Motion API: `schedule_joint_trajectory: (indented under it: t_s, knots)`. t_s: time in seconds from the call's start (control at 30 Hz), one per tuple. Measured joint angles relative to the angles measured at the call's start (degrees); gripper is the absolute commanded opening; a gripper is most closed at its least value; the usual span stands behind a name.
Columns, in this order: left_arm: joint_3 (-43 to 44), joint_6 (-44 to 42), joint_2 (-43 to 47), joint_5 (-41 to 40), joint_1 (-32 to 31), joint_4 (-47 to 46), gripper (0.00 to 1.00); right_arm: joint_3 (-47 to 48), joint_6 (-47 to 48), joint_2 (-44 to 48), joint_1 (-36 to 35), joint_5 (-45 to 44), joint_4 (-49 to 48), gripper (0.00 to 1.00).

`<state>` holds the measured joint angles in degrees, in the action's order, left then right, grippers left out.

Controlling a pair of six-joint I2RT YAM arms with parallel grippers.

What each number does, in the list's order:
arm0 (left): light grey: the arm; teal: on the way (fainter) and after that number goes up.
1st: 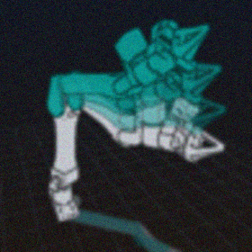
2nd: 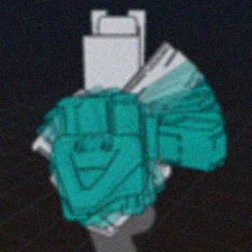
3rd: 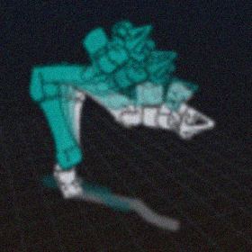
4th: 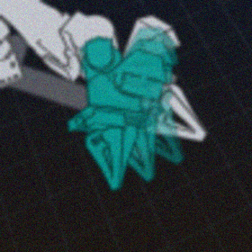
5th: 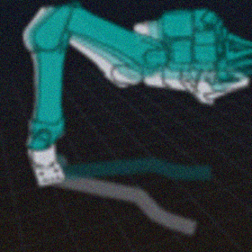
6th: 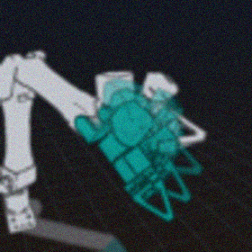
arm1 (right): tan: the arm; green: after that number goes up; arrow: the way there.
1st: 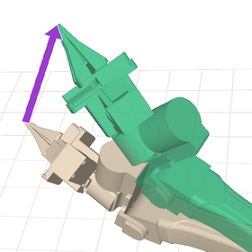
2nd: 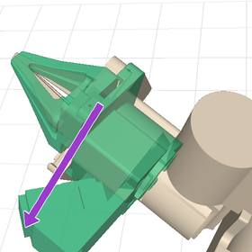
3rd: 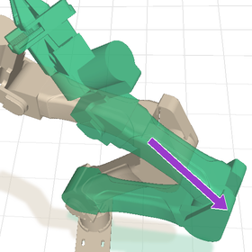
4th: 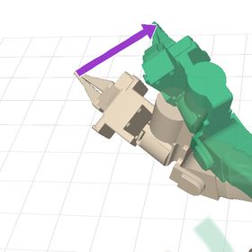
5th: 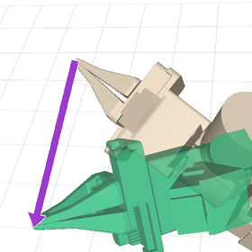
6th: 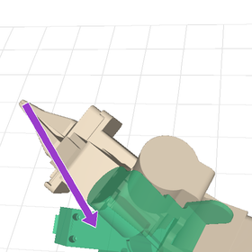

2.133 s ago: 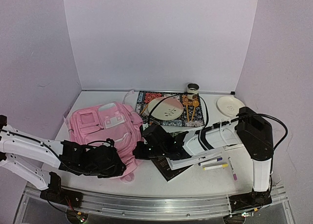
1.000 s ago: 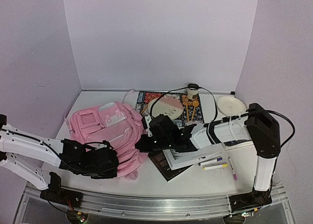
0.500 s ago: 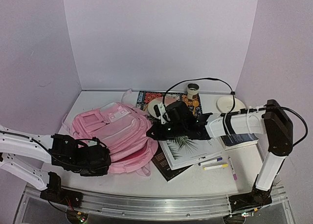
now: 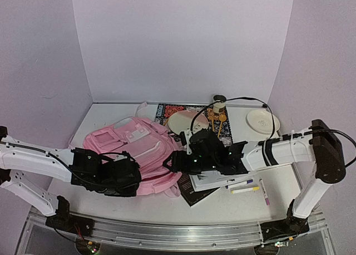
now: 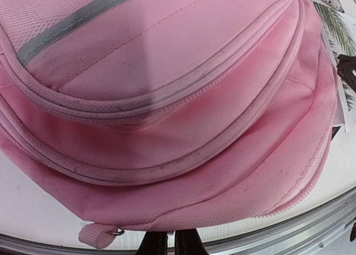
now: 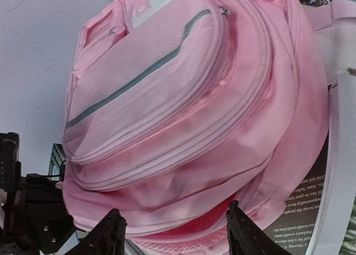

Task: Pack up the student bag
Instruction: Adjust the student bag at the center of the board, then hold the largest pocket of the student bag.

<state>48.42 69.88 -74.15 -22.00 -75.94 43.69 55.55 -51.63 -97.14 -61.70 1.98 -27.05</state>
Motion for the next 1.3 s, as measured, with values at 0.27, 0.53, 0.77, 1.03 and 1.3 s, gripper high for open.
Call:
schedule_joint_trajectory:
  t_s: [0.27,0.53,0.77,1.03,1.3]
  knots:
    - [0.00,-1.48,-0.67,1.36,-0.02,-3.16,0.00,-1.00,-4.45,2.98,-3.04,-3.24,-1.63,0.72]
    - [0.00,-2.64,-1.26,2.62,-0.02,-6.11,0.00,-0.21,-9.62,-0.47,-6.90,-4.45,-1.69,0.70]
    - [0.00,-3.41,-1.90,3.29,-0.02,-7.17,0.00,0.66,-13.18,-3.18,-7.84,-5.18,-1.63,0.68]
    - [0.00,-4.45,-3.48,4.11,-0.04,-9.33,0.00,3.67,-14.04,-5.07,-7.84,-5.95,-1.60,0.68]
    - [0.00,-5.37,-3.84,4.27,-0.14,-9.84,0.00,6.45,-14.26,-6.02,-7.84,-6.56,-2.14,0.57]
